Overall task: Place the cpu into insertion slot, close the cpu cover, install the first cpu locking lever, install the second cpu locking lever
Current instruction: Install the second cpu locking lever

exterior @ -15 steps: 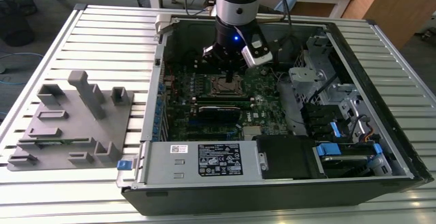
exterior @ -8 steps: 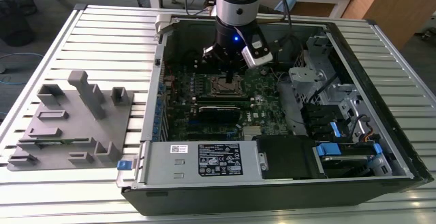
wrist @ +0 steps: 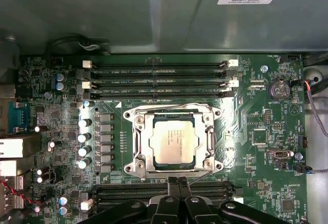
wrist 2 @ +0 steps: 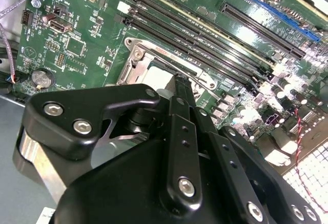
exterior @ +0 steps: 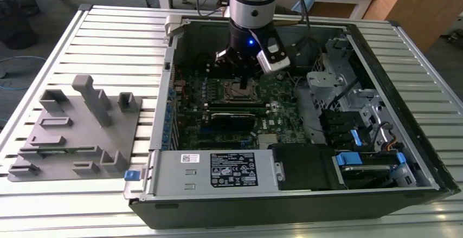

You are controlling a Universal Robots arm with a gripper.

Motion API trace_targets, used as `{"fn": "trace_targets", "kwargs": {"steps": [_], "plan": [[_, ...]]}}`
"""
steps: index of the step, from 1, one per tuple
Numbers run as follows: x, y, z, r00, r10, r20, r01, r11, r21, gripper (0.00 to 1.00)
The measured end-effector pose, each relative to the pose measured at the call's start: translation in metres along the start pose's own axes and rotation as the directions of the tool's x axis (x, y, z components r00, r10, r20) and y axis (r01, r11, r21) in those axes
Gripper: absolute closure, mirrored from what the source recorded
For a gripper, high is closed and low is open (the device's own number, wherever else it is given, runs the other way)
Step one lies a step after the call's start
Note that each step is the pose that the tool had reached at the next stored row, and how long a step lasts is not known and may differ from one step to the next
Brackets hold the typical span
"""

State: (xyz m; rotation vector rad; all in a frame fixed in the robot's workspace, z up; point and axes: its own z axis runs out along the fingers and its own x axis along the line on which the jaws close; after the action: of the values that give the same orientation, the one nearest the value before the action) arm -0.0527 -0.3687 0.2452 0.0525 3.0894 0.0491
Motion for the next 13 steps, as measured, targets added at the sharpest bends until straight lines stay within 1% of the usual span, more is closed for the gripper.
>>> {"fn": "trace_targets", "kwargs": {"steps": [6, 13], "plan": [[0.0003, -0.0042, -0.0001, 1.0, 0.0, 0.0, 0.0, 1.0, 0.0001, 0.89], [0.0046, -0.0058, 0.0008, 1.0, 0.0, 0.0001, 0.0, 1.0, 0.0016, 0.89]]}}
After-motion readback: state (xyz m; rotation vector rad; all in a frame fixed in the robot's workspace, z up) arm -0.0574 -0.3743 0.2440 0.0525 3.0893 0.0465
